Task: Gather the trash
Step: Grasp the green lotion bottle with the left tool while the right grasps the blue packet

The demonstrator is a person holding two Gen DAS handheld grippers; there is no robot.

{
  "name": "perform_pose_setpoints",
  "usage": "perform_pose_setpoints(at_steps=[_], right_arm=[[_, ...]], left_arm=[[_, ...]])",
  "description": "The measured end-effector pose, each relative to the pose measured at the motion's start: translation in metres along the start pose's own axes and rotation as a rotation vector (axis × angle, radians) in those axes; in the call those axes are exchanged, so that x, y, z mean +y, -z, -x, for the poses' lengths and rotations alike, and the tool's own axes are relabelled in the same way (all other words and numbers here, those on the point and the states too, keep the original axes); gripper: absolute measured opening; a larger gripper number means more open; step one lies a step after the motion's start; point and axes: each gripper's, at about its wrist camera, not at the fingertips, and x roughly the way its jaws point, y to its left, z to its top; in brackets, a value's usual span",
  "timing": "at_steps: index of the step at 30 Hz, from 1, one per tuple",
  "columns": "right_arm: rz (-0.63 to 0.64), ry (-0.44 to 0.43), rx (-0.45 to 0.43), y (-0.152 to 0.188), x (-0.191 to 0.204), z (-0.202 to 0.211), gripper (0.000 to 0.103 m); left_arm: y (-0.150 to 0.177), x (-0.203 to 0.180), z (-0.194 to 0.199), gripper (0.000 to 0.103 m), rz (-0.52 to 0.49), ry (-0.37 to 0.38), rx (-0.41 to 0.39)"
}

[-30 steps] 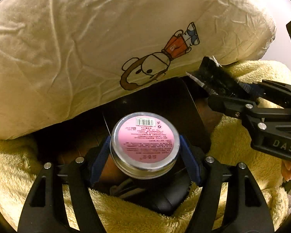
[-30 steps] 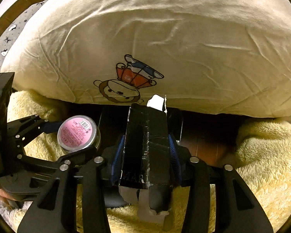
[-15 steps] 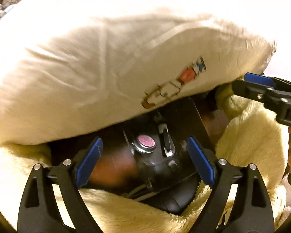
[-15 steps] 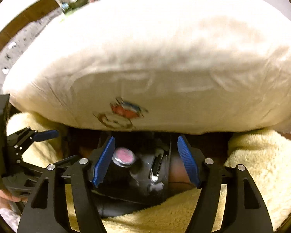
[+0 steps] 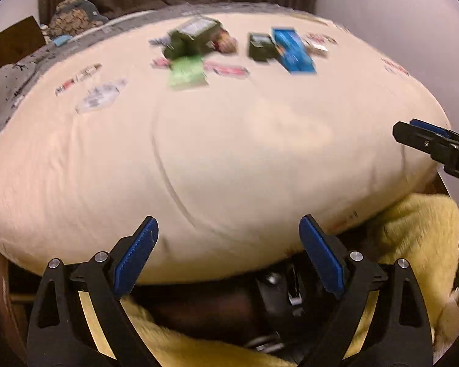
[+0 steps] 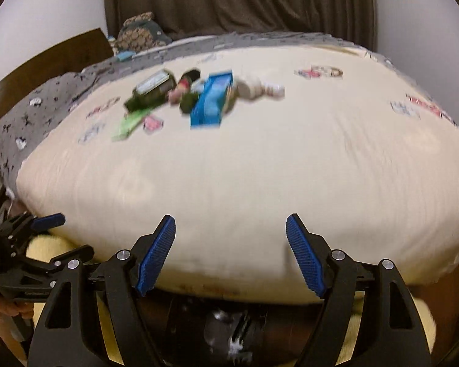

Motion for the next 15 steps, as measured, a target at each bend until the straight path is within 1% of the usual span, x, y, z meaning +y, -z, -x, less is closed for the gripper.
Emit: perform_pose_setpoints(at_steps=[2,4,10,12,15], right_arm=[[-0.004,0.012,-0.010,-0.014,0.003,-0.006,0.076],[-0.005,0.011,-0.023,-0.030,0.007,-0.018,0.076],[-0.017,0.016,-0.011,-0.061,0.013,-0.050,0.076],[-0.023,0.014,-0.008,-0.068,0.014,-0.059,0.076],[-0.031,0.007,-0.007,-0.078,0.015,-0.071,0.076]], left_arm=[[-0.006,0.006,-0.010,0.089,0.013,-0.046,-0.018],[-0.027,0.016,-0.017,0.089,0.038,-0.076,-0.035],[-0.071,0.039,-0.035,0.089,0.110,-0.094,-0.060],[-0.079,0.046,-0.039,0.089,0.123,-0.095,-0.066],[-0.101,0.052,-0.046,0.089,0.133,-0.092,-0.086]])
